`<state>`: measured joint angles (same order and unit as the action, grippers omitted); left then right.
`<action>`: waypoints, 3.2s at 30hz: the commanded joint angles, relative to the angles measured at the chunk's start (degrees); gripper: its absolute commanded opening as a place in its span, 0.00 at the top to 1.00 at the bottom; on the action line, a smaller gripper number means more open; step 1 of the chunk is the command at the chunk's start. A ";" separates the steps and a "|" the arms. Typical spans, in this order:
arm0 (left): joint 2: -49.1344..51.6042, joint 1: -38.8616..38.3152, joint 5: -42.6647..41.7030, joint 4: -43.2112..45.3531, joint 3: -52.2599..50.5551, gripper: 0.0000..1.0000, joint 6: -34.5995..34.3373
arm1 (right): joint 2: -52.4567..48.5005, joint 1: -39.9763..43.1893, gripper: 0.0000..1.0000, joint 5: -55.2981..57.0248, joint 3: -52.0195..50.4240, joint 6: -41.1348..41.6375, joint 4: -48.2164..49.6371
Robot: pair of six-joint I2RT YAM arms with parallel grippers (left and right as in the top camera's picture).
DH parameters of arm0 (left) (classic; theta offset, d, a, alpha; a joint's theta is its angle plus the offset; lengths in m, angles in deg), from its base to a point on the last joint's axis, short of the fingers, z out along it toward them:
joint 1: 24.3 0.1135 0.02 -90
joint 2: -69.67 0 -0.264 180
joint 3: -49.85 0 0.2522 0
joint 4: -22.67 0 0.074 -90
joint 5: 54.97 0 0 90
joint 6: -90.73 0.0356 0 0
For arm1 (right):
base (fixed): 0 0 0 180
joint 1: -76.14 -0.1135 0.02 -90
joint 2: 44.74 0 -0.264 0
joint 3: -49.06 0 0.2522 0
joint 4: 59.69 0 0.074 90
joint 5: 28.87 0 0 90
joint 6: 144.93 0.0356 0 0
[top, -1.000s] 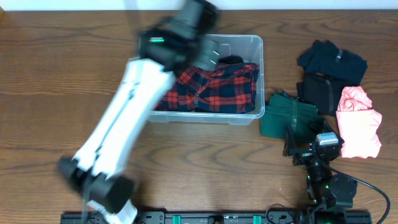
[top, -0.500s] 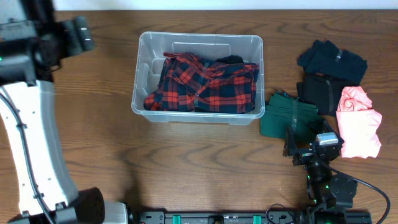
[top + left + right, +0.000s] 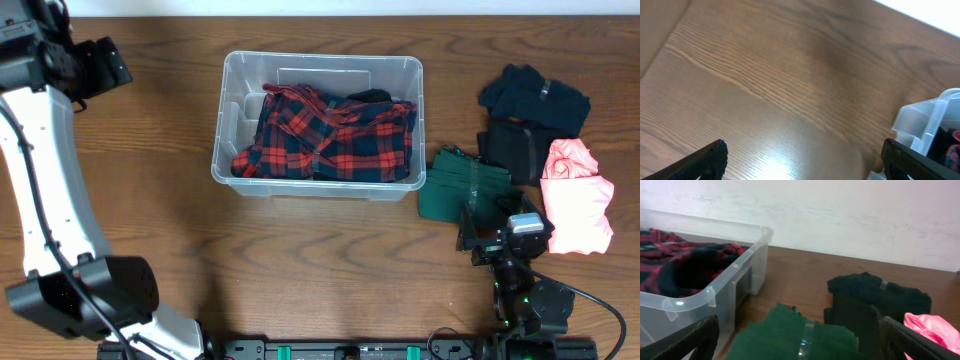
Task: Pack container
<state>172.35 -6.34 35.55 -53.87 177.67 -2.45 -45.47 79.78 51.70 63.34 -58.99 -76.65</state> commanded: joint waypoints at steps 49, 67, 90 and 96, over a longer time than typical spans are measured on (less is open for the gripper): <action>3.43 3.96 0.00 1.75 0.15 0.02 -0.52 | -61.48 9.88 0.01 -5.38 57.57 11.80 -50.62; 3.43 3.96 -0.02 1.75 0.15 0.02 -0.52 | -86.99 16.96 0.09 -5.70 57.44 12.13 -45.92; 3.43 3.96 -0.02 1.75 0.15 0.02 -0.52 | -95.19 16.74 0.99 -16.85 58.01 5.62 -44.44; 3.43 3.96 -0.02 1.75 0.15 0.02 -0.52 | -92.41 16.61 0.99 -18.69 64.50 2.86 -51.76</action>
<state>175.38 -2.43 35.41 -52.17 177.65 -2.45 -140.62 96.21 35.84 123.27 -53.55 -126.72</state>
